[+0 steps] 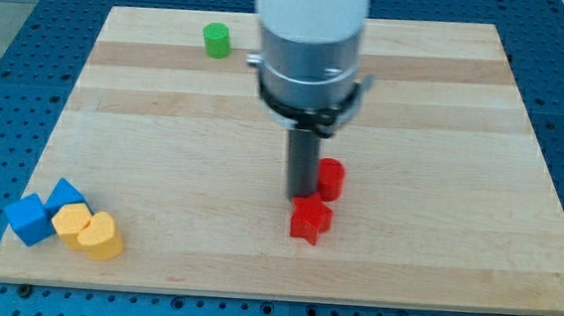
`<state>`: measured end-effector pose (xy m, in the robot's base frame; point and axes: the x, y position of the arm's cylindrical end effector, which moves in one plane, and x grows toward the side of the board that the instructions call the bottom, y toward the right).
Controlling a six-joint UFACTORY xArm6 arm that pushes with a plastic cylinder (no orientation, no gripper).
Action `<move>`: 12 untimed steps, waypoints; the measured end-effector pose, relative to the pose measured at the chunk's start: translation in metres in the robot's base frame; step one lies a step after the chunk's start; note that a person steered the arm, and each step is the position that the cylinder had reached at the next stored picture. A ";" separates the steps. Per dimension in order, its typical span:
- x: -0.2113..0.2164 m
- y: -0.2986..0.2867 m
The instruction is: Move the red star towards the bottom right to the board
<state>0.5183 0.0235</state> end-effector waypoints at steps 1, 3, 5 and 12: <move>0.000 0.006; 0.018 -0.052; 0.045 -0.055; 0.045 0.030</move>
<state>0.5630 0.0533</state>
